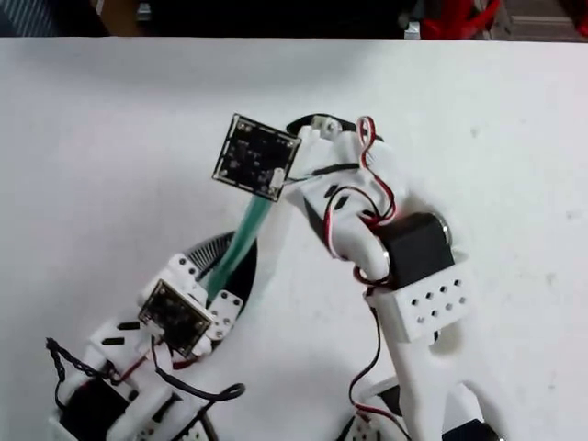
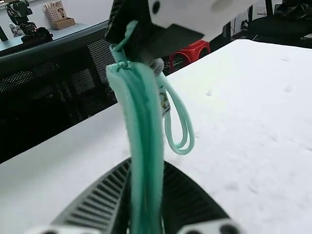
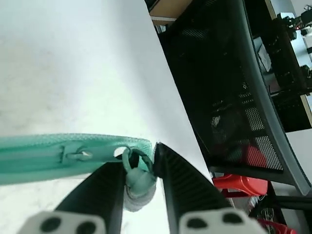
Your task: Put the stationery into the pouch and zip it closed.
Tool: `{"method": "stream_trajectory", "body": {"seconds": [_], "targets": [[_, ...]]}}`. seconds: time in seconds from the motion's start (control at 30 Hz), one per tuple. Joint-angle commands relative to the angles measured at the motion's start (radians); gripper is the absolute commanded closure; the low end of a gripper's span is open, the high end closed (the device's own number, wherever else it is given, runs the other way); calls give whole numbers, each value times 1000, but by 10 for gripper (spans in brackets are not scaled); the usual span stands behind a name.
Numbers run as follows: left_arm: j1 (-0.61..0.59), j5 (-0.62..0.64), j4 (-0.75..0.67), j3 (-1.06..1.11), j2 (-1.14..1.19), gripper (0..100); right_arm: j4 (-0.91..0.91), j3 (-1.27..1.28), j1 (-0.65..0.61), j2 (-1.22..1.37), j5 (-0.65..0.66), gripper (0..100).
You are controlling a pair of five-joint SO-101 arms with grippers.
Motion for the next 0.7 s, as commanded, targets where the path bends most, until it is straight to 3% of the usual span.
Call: {"method": "stream_trajectory", "body": {"seconds": [0.0,0.27,0.67], "targets": [[18,-12,100,-86,-18,977,-74,-11,124,13,3,980],[102,-118,222,-160,-18,977,-79,-17,137,56,3,980],[74,-153,265,-201,-18,977,-111,9,278,154,81,980]]}}
